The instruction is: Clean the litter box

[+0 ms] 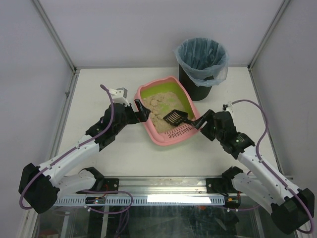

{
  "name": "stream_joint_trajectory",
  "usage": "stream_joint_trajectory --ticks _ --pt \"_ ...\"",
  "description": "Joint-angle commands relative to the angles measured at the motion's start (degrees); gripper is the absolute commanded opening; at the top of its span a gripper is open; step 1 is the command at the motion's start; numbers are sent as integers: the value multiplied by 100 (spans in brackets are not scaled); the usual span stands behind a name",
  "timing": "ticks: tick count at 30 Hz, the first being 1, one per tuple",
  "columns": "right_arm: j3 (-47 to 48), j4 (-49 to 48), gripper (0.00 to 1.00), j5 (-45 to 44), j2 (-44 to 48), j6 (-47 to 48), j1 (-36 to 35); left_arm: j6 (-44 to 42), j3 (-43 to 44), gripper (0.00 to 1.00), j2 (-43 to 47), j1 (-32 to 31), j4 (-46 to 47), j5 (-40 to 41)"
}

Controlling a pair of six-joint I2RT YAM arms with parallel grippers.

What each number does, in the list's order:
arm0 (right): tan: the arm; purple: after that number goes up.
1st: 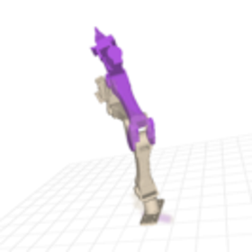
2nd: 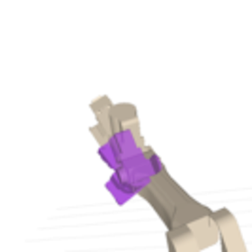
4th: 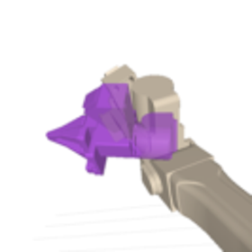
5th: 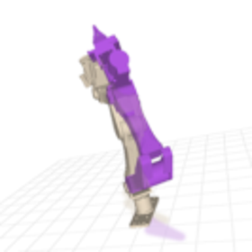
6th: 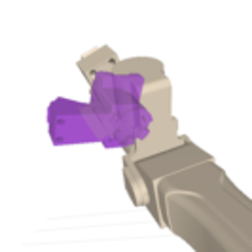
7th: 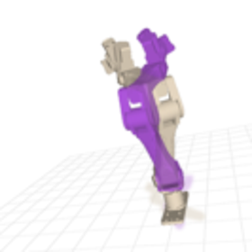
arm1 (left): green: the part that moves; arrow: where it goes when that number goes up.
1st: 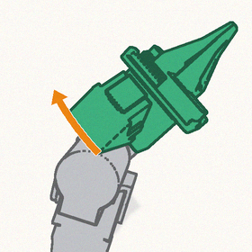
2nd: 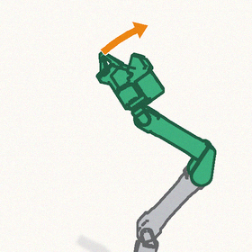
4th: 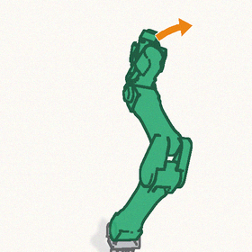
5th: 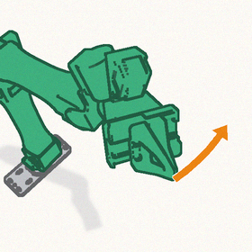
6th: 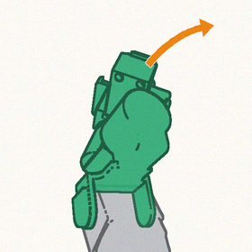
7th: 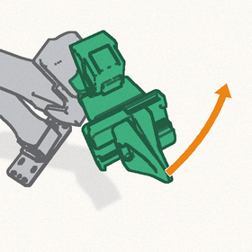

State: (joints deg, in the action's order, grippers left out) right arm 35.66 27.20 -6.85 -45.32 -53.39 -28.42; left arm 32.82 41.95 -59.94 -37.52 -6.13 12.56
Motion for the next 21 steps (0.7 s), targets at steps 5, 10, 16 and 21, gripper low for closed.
stream_joint_trajectory --ticks 5,10,16,21 --pt "-255 -1369 65 -396 -353 -842 -98 -83 108 99 159 -23 25 195" --pt "-276 -1605 56 -535 -503 -886 -100 -83 123 99 156 -21 23 169" --pt "-247 -1742 36 -603 -511 -791 -102 -101 68 99 243 -27 13 211" --pt "-10 -1745 29 -656 -809 -297 -106 -83 54 99 238 -28 9 223"
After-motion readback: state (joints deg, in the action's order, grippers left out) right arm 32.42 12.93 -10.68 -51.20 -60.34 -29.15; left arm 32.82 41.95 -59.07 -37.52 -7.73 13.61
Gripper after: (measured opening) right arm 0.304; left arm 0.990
